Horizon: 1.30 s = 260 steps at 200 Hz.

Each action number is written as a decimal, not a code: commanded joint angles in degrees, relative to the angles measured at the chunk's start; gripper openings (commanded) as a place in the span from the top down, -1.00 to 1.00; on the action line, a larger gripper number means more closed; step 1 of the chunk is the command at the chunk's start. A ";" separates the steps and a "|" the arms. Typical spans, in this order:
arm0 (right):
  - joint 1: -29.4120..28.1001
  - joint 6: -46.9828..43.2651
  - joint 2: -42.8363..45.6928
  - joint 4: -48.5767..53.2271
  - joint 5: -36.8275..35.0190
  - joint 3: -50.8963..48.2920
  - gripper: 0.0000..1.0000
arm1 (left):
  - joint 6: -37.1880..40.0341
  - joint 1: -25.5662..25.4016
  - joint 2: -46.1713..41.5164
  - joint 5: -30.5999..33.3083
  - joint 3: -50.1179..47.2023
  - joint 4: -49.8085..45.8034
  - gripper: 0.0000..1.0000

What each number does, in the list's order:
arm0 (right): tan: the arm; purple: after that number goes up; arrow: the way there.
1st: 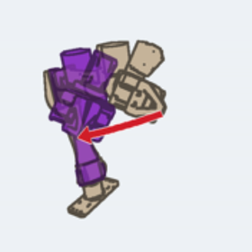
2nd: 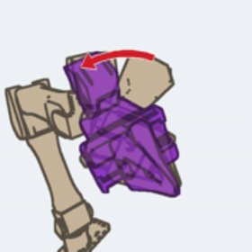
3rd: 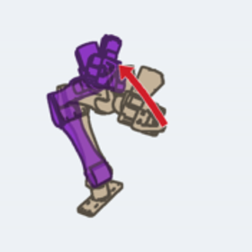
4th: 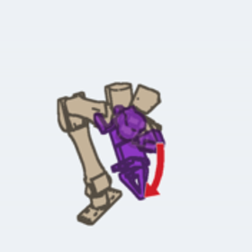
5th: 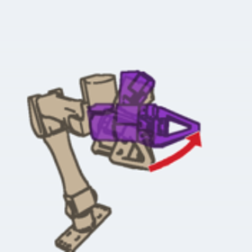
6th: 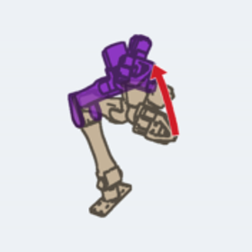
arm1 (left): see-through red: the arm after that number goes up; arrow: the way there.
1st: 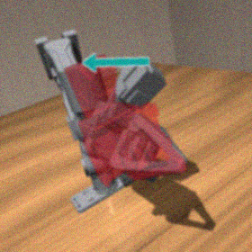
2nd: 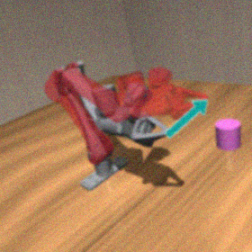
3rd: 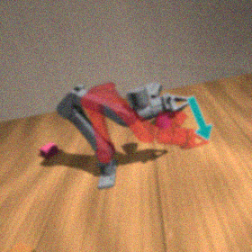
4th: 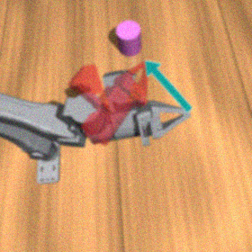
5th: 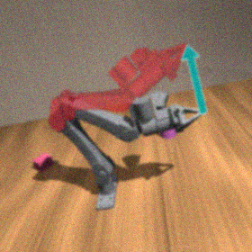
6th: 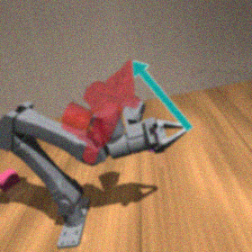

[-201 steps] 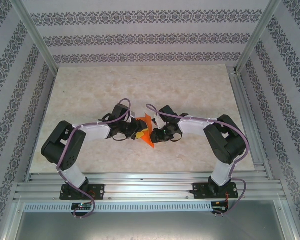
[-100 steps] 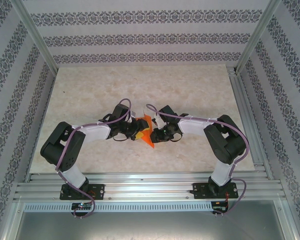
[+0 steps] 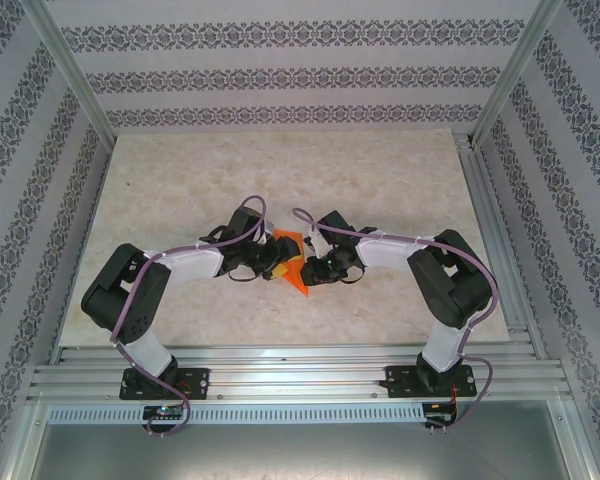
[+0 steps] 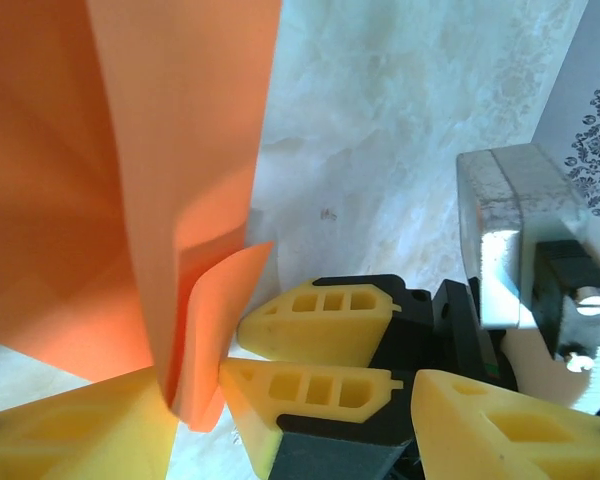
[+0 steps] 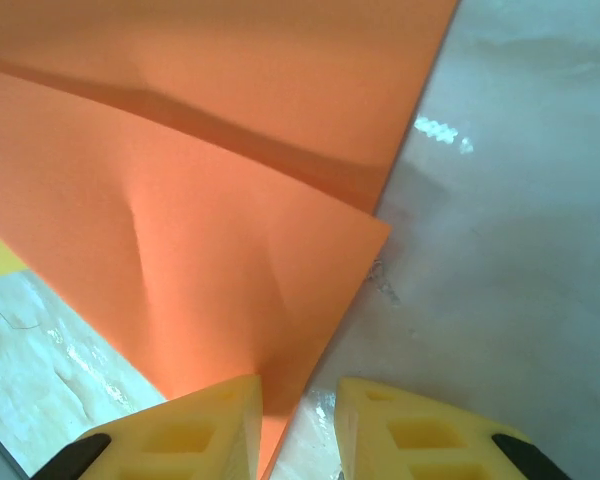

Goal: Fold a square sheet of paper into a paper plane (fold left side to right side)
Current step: Fourth fold the wing at the center of the table.

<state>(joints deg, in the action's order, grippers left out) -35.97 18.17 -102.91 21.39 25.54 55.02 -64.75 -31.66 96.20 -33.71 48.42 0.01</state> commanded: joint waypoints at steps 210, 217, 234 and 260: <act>0.80 8.21 4.58 -8.81 8.29 -3.61 0.76 | 8.85 -0.68 0.21 6.60 6.77 -15.29 0.99; 0.50 8.31 3.84 -9.02 8.29 -3.48 0.78 | 8.79 -0.69 0.21 6.51 6.83 -15.22 1.00; 0.14 8.41 2.15 -9.80 8.32 -3.31 0.80 | 8.55 -0.75 0.30 6.44 6.93 -15.26 1.00; 0.04 8.90 -0.20 -11.30 8.65 -3.11 0.83 | 7.83 -0.77 0.48 6.20 7.23 -15.22 1.00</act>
<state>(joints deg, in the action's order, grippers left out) -35.53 26.09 -100.97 13.34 32.99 52.23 -57.19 -31.68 96.86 -27.92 53.84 -14.06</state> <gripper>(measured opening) 0.090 0.056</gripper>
